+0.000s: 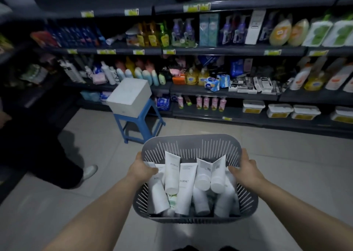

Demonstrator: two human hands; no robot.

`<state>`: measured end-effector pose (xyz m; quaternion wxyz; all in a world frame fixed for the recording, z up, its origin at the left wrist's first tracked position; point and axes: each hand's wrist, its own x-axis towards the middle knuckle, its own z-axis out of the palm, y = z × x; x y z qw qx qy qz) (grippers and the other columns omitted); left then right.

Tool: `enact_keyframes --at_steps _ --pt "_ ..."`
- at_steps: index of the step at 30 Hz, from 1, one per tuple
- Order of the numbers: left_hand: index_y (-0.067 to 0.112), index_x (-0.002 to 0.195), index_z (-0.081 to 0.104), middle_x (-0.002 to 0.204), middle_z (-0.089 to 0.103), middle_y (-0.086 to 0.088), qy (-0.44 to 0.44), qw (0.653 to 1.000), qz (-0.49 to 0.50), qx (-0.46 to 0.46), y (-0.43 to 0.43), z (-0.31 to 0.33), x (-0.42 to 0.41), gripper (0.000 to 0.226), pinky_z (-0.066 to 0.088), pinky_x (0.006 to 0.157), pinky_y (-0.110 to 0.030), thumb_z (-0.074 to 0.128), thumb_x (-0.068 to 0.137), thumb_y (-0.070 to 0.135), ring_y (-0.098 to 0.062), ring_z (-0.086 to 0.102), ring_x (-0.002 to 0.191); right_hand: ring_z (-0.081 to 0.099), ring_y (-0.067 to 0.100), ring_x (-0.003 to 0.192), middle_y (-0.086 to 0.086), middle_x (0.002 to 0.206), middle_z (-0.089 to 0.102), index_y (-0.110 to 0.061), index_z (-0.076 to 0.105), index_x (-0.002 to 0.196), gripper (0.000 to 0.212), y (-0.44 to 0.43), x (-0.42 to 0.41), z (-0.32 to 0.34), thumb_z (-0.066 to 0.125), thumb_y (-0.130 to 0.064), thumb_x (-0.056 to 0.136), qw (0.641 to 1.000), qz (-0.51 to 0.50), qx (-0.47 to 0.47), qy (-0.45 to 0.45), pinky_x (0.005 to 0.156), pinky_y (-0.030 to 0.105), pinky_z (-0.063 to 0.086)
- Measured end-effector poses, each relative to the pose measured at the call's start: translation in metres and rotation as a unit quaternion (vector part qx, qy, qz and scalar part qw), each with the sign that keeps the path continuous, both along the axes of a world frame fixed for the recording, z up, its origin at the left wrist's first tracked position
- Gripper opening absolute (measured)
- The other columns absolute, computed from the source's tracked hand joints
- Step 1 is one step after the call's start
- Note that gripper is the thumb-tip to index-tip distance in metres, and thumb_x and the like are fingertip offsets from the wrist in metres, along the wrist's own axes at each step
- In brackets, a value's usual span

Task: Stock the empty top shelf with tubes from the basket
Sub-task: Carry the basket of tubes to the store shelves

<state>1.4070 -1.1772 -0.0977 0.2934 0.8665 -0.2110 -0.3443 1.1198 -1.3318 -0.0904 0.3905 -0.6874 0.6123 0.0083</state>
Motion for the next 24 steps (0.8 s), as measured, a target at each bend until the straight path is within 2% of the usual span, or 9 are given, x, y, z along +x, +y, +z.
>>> enact_keyframes --at_steps 3,6,9,12,15,17,20,24 --pt "0.019 0.135 0.040 0.122 0.059 -0.010 -0.030 0.999 0.003 0.022 -0.035 0.012 0.055 0.072 0.048 0.094 -0.037 0.077 0.074 0.016 -0.033 0.058 0.111 0.054 0.042 0.108 0.023 0.132 0.039 -0.025 0.006 0.148 0.073 -0.041 0.059 0.002 0.054 -0.032 0.092 1.000 0.013 -0.002 -0.006 0.092 0.042 0.045" --pt "0.021 0.141 0.035 0.127 0.057 -0.011 -0.039 0.999 0.023 0.022 -0.067 0.021 0.104 0.080 0.047 0.098 -0.041 0.077 0.073 0.016 -0.033 0.056 0.115 0.053 0.041 0.110 0.023 0.135 0.037 -0.024 0.002 0.150 0.077 -0.082 0.114 -0.001 0.053 -0.032 0.093 1.000 0.026 -0.003 -0.014 0.087 0.038 0.042" --pt "0.022 0.140 0.036 0.125 0.056 -0.009 -0.048 0.998 0.044 0.016 -0.099 0.026 0.149 0.077 0.049 0.095 -0.039 0.075 0.074 0.015 -0.032 0.057 0.112 0.052 0.041 0.110 0.023 0.133 0.037 -0.024 0.006 0.149 0.075 -0.126 0.168 -0.006 0.053 -0.031 0.091 0.998 0.043 0.000 -0.035 0.089 0.040 0.044" --pt "0.024 0.140 0.037 0.123 0.059 -0.010 -0.050 0.996 0.071 0.011 -0.129 0.030 0.194 0.078 0.051 0.093 -0.041 0.075 0.072 0.017 -0.033 0.059 0.108 0.052 0.038 0.108 0.024 0.133 0.040 -0.022 0.007 0.150 0.077 -0.173 0.221 -0.007 0.055 -0.030 0.091 0.995 0.079 0.003 -0.056 0.083 0.037 0.044" --pt "0.023 0.134 0.040 0.121 0.058 -0.008 -0.042 0.994 0.097 0.001 -0.160 0.039 0.237 0.071 0.050 0.089 -0.037 0.075 0.073 0.015 -0.028 0.058 0.103 0.051 0.036 0.114 0.024 0.137 0.042 -0.021 0.006 0.149 0.080 -0.212 0.270 0.001 0.058 -0.030 0.089 0.991 0.111 -0.012 -0.075 0.087 0.039 0.047" --pt "0.015 0.131 0.043 0.120 0.059 -0.009 -0.037 0.994 0.106 -0.019 -0.177 0.043 0.265 0.061 0.047 0.080 -0.031 0.072 0.078 0.004 -0.021 0.054 0.095 0.041 0.037 0.128 0.026 0.144 0.032 -0.019 -0.002 0.151 0.084 -0.235 0.301 0.009 0.057 -0.028 0.092 0.990 0.122 -0.007 -0.068 0.091 0.039 0.042" --pt "0.008 0.137 0.041 0.116 0.057 -0.010 -0.049 0.992 0.116 -0.027 -0.198 0.047 0.305 0.065 0.041 0.076 -0.028 0.070 0.079 0.000 -0.020 0.051 0.094 0.042 0.038 0.126 0.024 0.142 0.035 -0.025 0.001 0.150 0.084 -0.261 0.349 0.016 0.060 -0.029 0.090 0.987 0.128 -0.023 -0.090 0.095 0.044 0.044" --pt "0.011 0.139 0.039 0.111 0.055 -0.006 -0.039 0.992 0.116 -0.032 -0.221 0.043 0.371 0.070 0.046 0.084 -0.031 0.071 0.078 0.003 -0.021 0.052 0.095 0.047 0.038 0.119 0.021 0.139 0.038 -0.021 0.009 0.146 0.073 -0.287 0.413 0.019 0.057 -0.027 0.092 0.987 0.135 -0.042 -0.070 0.082 0.038 0.042"
